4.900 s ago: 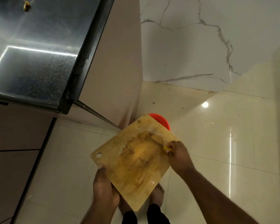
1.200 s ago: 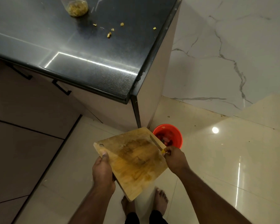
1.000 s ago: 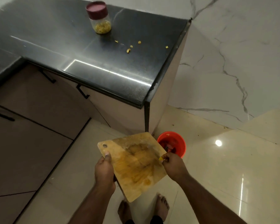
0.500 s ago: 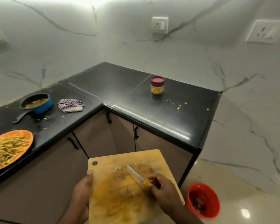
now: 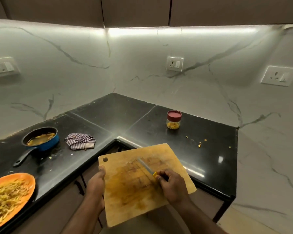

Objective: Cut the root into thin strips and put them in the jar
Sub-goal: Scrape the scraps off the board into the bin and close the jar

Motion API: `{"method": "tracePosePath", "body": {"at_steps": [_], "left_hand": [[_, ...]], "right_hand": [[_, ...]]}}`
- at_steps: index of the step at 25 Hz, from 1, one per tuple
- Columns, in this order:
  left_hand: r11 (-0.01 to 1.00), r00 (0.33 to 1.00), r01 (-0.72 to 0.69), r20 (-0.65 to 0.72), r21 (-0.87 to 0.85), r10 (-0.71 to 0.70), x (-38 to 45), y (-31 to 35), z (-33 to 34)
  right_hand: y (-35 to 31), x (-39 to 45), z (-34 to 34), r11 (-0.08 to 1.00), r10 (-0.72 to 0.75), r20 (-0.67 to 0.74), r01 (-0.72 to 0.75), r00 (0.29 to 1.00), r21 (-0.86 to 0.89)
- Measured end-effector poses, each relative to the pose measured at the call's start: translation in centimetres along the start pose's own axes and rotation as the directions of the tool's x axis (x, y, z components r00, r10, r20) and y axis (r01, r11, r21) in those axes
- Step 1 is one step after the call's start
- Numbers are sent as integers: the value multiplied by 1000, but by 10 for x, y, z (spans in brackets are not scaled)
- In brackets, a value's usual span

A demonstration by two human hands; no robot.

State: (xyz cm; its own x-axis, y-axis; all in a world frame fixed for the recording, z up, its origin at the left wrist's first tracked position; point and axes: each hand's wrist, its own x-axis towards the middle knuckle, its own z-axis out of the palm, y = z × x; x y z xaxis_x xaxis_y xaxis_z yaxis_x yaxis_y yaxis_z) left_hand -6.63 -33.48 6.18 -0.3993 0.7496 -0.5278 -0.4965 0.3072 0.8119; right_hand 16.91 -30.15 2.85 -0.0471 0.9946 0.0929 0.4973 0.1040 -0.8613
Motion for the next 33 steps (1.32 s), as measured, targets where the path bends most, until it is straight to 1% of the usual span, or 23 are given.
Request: {"method": "tracePosePath", "body": {"at_steps": [2,6,9,12,14,19,22,23,24,26,27,28,31,32,33], "left_hand": [[1000,999,-3,34,-3,3,28,13,18],[1000,1000,8,29,21,-9,90,41,53],[999,998,36,42,38,-38,134,57,72],[994,994,93,51,52,-96,184,68,81],[993,994,97,39,69,-100,207,78,90],[973,988,101,93,210,-122,270,110,111],[945,984,61,137,322,-110,314,133,123],[920,986,28,138,391,-89,329,141,129],[874,988,-26,144,485,-50,344,148,133],[710,982,-164,180,685,53,370,161,139],[633,973,-220,213,743,88,383,165,141],[572,965,-254,243,780,97,394,168,143],[425,949,-308,309,852,67,412,176,148],[386,941,-333,331,860,76,416,178,151],[369,932,-359,348,858,97,420,179,154]], "right_hand": [[1,35,5,1000,2,-23,-2,1000,-12],[8,107,21,999,44,-42,-45,998,-26],[10,152,30,996,78,-45,-79,996,-32],[12,187,40,992,112,-41,-114,993,-52],[14,208,49,989,130,-45,-133,990,-70],[8,254,77,967,200,-104,-214,974,-137],[1,279,98,946,225,-111,-244,968,-215],[0,288,104,935,239,-114,-260,964,-242],[0,296,109,921,255,-118,-278,960,-272],[1,306,117,896,280,-132,-308,951,-320],[1,311,121,888,292,-142,-323,946,-327],[1,315,124,882,302,-146,-334,942,-331],[-1,321,131,865,329,-147,-360,933,-349],[0,321,132,860,335,-149,-366,931,-356],[0,322,133,857,336,-148,-368,930,-362]]}}
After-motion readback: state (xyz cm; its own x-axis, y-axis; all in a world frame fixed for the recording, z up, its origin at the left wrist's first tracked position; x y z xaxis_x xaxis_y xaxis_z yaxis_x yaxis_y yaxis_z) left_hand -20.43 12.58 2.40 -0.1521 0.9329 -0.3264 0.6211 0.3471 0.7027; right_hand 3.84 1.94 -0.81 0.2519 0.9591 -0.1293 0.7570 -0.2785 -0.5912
